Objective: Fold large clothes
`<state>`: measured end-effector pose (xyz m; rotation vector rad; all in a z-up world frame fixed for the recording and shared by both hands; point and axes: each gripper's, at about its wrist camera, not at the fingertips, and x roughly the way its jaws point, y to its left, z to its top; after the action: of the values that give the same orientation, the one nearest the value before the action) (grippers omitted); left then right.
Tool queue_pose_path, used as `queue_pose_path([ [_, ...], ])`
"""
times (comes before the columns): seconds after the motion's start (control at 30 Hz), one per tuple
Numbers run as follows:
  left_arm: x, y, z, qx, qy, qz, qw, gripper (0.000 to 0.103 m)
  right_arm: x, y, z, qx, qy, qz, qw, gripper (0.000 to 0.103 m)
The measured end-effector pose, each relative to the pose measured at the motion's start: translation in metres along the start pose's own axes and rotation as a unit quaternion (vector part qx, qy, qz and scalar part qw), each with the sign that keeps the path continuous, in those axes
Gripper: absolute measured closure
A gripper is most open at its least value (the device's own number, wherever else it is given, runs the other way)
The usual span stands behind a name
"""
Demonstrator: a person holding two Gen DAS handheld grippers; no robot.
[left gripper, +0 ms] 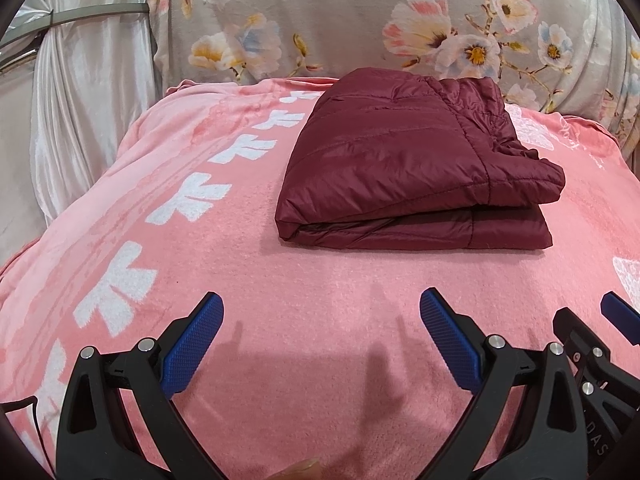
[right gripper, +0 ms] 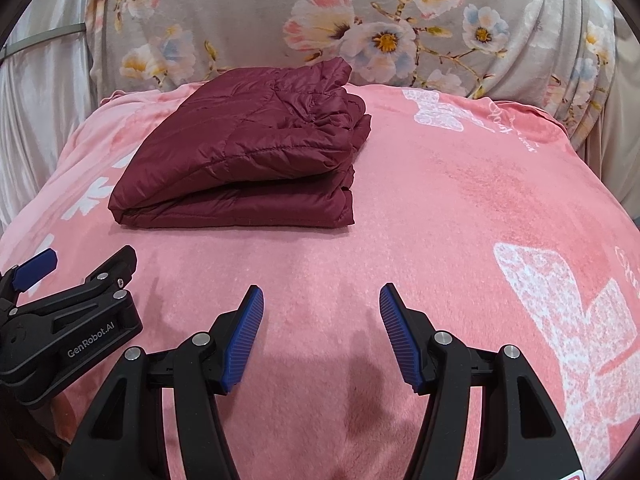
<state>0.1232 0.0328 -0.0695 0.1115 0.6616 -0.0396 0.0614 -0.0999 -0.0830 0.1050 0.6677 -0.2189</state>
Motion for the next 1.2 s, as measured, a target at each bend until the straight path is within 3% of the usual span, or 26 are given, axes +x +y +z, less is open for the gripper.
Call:
queue_pose_path([
  [1.2,0.0045,0.0018,-0.0009,-0.005,0.013,-0.006,0.9999,0.005,0.0011,0.0012,0.0033,0.0,-0.001,-0.005,1.0,0.043],
])
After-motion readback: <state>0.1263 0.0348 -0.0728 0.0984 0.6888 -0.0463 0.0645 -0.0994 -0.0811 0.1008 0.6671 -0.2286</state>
